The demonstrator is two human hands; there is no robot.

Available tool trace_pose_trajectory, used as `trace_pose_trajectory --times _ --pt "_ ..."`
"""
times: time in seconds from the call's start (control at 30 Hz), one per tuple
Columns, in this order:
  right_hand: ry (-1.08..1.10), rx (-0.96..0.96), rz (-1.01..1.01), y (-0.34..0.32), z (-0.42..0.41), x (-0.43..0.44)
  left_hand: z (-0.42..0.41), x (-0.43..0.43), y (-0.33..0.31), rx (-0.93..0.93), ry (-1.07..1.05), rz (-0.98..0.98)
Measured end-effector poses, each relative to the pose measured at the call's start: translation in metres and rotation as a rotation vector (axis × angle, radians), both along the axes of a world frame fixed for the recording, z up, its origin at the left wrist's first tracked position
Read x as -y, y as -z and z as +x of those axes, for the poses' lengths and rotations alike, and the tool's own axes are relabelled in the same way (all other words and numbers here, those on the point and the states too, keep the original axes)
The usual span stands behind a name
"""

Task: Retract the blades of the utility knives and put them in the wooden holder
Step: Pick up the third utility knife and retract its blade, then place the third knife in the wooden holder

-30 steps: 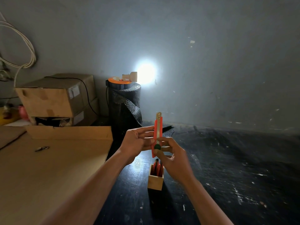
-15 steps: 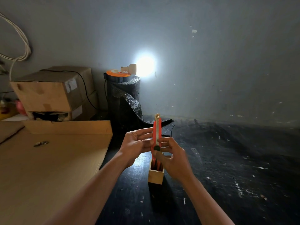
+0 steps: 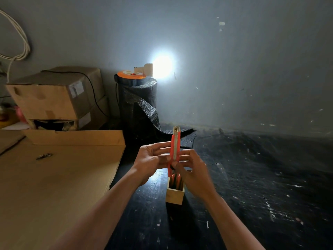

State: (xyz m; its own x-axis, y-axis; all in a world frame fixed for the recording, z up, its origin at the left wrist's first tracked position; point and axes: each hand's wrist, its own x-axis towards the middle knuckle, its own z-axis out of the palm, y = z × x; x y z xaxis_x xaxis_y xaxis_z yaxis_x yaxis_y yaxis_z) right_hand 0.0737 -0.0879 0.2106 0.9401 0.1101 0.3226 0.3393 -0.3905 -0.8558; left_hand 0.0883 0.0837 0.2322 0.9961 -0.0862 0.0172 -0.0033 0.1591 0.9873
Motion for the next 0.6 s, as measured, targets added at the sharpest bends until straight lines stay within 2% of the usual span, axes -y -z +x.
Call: trace_pose_trajectory --times 0.27,0.37,0.47,0.6 --pt "0.038 -0.019 0.074 0.001 0.045 0.008 0.008 0.011 0.033 -0.054 0.070 -0.029" --pt "0.023 -0.054 0.088 0.008 0.057 0.011 0.024 0.010 0.057 -0.090 0.025 -0.018" --pt "0.041 -0.076 0.086 0.023 0.069 0.016 0.041 0.006 0.091 -0.151 -0.094 0.128" --pt "0.088 -0.152 0.052 0.050 0.090 0.023 0.049 0.006 0.138 -0.198 -0.099 0.345"
